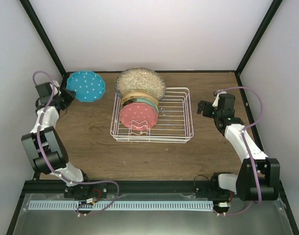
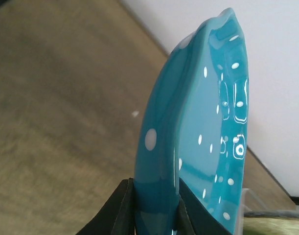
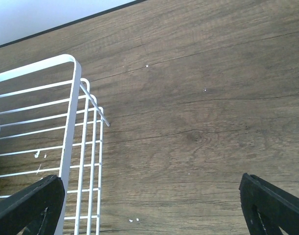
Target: Unload the plates from the dish rack
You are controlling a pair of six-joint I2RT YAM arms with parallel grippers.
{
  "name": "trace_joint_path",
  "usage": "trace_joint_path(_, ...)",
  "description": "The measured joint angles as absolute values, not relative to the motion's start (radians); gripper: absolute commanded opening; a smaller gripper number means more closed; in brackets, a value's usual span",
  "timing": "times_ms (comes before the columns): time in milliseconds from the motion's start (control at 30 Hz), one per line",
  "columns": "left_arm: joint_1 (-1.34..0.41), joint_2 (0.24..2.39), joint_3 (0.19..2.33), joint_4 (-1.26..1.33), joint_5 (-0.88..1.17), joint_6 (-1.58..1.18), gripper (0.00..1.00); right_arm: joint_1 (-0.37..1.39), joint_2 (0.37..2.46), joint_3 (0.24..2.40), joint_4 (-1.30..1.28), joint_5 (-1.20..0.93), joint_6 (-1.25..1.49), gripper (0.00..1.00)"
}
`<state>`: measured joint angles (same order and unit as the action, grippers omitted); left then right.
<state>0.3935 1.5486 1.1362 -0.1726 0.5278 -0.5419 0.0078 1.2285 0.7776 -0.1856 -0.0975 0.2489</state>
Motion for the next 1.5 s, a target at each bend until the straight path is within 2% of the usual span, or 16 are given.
trace_joint_path(367, 0.393, 1.763, 1.084, -0.155, 0.471, -0.645, 0.04, 0.008, 1.229, 0.779, -0.187, -0.112, 0.245, 1.00)
trace_joint_path(600, 0.392, 1.785, 1.066, -0.178, 0.442, -0.654, 0.04, 0.008, 1.229, 0.791, -0.194, -0.111, 0.243, 1.00)
trace_joint_path(767, 0.393, 1.794, 1.058, -0.199, 0.440, -0.656, 0.16, 0.008, 1.229, 0.791, -0.194, -0.111, 0.243, 1.00)
trace_joint_path(933, 0.393, 1.825, 1.063, -0.210, 0.455, -0.650, 0.44, 0.008, 1.231, 0.791, -0.194, -0.110, 0.242, 1.00)
trace_joint_path(1100, 0.393, 1.859, 1.062, -0.265, 0.450, -0.640, 0.61, 0.008, 1.231, 0.792, -0.195, -0.107, 0.237, 1.00)
trace_joint_path(1300, 0.398, 1.844, 1.080, -0.313, 0.413, -0.603, 0.71, 0.008, 1.231, 0.792, -0.198, -0.099, 0.227, 1.00)
trace_joint_path(1500, 0.415, 1.708, 1.140, -0.345, 0.353, -0.480, 0.71, 0.008, 1.230, 0.791, -0.201, -0.089, 0.225, 1.00)
